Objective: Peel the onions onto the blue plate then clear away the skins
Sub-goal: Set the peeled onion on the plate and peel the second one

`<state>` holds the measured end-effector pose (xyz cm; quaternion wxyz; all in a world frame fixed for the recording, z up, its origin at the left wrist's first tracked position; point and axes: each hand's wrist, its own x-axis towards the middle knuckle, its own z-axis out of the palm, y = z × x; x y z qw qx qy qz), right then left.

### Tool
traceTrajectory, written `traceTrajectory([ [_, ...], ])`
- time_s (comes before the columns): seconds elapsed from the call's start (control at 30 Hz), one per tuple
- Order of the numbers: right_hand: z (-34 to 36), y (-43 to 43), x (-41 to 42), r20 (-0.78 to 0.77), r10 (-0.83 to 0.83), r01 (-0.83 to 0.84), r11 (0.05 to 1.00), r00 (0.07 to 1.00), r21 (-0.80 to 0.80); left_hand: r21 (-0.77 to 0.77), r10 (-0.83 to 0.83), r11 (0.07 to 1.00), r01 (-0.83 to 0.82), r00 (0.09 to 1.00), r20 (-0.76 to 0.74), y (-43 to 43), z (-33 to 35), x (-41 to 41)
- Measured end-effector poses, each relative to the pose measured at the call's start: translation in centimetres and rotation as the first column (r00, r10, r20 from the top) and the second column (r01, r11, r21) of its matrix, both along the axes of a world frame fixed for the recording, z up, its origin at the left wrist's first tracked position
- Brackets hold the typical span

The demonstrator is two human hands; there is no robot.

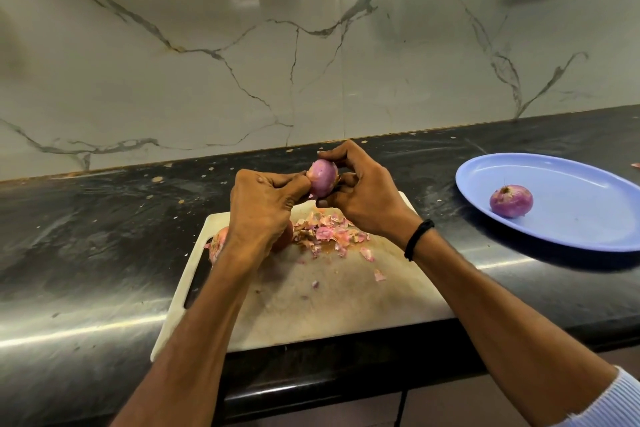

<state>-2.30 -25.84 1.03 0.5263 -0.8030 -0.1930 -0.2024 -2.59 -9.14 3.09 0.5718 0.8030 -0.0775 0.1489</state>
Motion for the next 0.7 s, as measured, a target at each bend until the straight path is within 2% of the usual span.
traceTrajectory([
  [0.1,0.05,0.00,-0.04,0.004,-0.008,0.008,1.000,1.000,0.001,-0.025,-0.033,0.999,0.033,0.999,-0.011,-0.04,-0.01,-0.13],
  [0.3,-0.37,0.00,0.02,0.020,-0.029,0.030,0.999,0.999,-0.041,0.101,0.002,0.995,-0.004,1.000,0.019,-0.52,0.04,-0.24],
  [0.43,-0.44,-0.15,0.14,0.027,-0.037,0.039,0.997,0.999,-0.065,0.112,-0.017,0.994,0.015,1.000,0.017,-0.30,-0.04,-0.12],
  [0.7,0.16,-0.26,0.10,-0.033,0.001,0.001,0.998,0.999,0.062,-0.097,-0.081,0.992,0.085,0.996,0.039,-0.12,0.47,-0.62],
])
